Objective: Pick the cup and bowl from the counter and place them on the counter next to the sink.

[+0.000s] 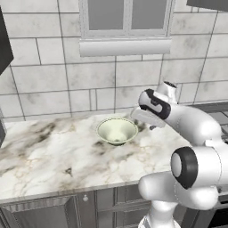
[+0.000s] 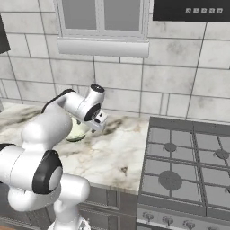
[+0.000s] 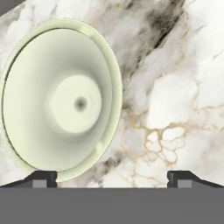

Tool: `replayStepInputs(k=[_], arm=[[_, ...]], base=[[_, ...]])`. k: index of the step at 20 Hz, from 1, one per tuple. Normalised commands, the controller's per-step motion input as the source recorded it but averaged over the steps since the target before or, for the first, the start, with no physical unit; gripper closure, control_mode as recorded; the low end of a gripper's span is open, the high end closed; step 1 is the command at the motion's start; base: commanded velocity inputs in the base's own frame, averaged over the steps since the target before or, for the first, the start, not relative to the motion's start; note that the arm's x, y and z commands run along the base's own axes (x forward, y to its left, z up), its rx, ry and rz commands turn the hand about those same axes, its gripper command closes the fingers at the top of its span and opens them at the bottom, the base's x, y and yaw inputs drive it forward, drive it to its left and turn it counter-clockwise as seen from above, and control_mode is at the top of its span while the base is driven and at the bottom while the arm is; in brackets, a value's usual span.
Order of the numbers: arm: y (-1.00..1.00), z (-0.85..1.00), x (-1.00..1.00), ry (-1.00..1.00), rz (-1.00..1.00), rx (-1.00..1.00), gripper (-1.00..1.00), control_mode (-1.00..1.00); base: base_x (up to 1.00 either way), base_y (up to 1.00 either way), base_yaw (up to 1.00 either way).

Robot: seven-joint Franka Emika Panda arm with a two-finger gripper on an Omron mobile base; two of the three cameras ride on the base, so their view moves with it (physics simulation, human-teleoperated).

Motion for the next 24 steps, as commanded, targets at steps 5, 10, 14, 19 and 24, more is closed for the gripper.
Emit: replayStepInputs(k=[5, 10, 14, 19, 24], arm=[[-0.01, -0.22, 0.22, 0.0, 0.0, 0.09, -1.0, -1.0], [0.0, -0.3, 0.47, 0.0, 0.0, 0.08, -1.0, -1.0], [0.0, -0.14, 0.47, 0.01, 0.0, 0.03, -1.0, -1.0], [0.0, 0.0, 0.19, 0.01, 0.0, 0.0, -1.0, -1.0], [0.0, -0.09, 0.0, 0.0, 0.0, 0.0, -1.0, -1.0]], base=[[0.0, 0.0, 0.0], [0.0, 0.0, 0.0], [0.0, 0.0, 0.0], [0.0, 0.0, 0.0], [0.0, 0.0, 0.0]])
